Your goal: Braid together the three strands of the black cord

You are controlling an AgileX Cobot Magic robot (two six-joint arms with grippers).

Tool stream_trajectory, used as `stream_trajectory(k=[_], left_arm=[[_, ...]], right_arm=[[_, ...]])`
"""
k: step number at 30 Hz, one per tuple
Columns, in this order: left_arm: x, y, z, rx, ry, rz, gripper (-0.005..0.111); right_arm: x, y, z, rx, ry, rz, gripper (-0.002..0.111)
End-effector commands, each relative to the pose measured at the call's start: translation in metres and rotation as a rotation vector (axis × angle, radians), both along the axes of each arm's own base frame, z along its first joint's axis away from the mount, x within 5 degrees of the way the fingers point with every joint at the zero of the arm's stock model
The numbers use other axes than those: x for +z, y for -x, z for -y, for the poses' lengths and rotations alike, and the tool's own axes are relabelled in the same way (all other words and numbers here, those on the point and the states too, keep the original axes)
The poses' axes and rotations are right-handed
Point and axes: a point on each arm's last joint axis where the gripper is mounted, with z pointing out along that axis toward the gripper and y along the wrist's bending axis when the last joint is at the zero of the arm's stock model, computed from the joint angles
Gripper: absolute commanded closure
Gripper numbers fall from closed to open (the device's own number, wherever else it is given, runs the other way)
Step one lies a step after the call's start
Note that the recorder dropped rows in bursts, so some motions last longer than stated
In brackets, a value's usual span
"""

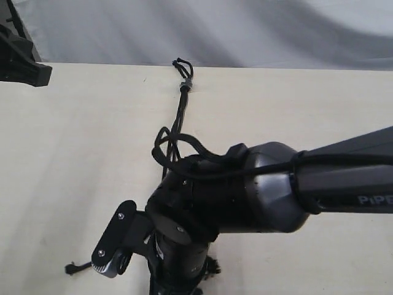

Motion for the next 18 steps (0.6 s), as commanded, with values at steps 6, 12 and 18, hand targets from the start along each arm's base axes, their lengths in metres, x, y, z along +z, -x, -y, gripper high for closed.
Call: stream_trajectory(k=[6, 12, 18], left_arm=[[0.001, 0.001, -0.001, 0.002, -0.009, 0.004, 0.106], [0.0, 0.001, -0.001, 0.005, -0.008, 0.0, 0.106], [0.0, 0.001, -0.002, 0.006, -0.012, -0.006, 0.106]], right_arm=[[0.028, -0.032, 0.003, 0.299, 0.182, 0.332, 0.106], [0.012, -0.041, -0.004, 0.399, 0.198, 0.396, 0.106], [-0.021, -0.043, -0.004, 0.443, 0.286, 0.349, 0.106]])
